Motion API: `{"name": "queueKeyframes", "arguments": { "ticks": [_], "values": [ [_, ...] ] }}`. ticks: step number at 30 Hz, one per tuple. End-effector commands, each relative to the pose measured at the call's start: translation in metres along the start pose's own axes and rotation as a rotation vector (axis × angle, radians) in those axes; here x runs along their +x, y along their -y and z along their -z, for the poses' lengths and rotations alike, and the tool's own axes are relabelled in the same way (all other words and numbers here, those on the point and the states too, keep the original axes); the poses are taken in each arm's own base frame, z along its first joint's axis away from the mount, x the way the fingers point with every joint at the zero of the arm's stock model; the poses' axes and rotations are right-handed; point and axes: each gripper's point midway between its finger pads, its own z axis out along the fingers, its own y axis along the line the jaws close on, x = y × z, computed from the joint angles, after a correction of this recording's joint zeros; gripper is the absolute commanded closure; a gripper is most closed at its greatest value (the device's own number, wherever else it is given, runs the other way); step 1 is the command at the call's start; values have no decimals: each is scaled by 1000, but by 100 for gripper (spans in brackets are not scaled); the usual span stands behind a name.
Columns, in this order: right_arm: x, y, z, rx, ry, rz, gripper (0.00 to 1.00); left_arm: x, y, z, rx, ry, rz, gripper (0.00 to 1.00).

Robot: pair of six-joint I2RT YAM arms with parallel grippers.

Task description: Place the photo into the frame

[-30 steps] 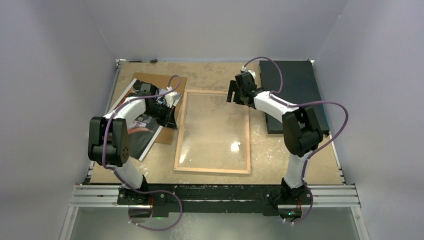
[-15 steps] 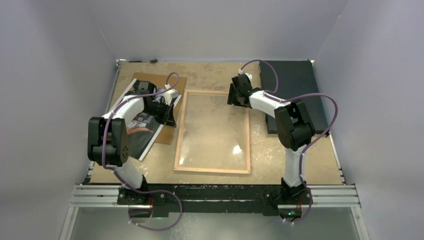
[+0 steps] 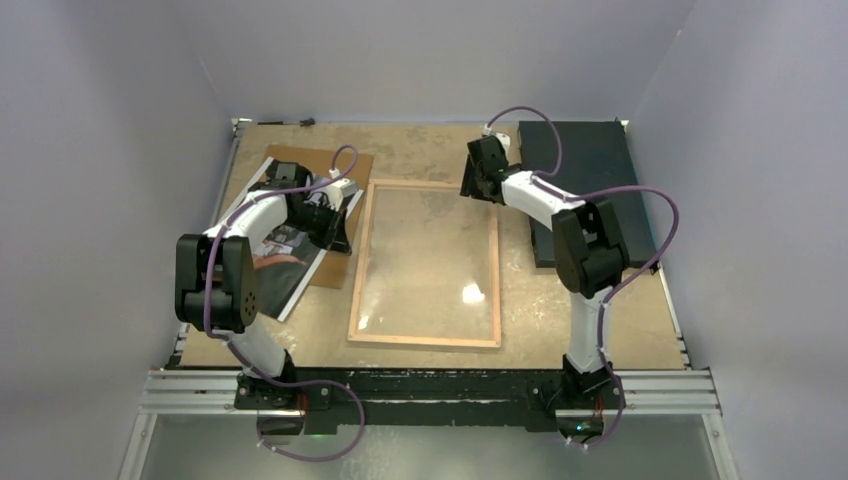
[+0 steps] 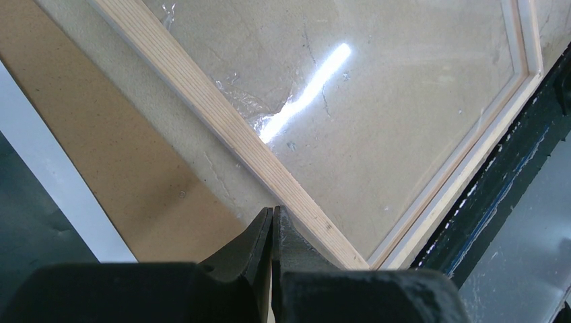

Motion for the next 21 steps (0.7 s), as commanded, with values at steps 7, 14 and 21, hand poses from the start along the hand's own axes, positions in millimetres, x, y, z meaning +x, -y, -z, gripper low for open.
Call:
{"name": "queueKeyframes", "arguments": {
  "ticks": [7, 14, 21],
  "values": [
    [27, 25, -22, 124, -72, 25, 59, -13, 4, 9, 13, 42, -37, 100],
    [43, 31, -26, 138, -99, 7, 63, -12, 4, 8, 16, 42, -36, 100],
    [41, 26, -19, 109, -100, -4, 64, -12, 4, 8, 14, 42, -36, 100]
  ]
}}
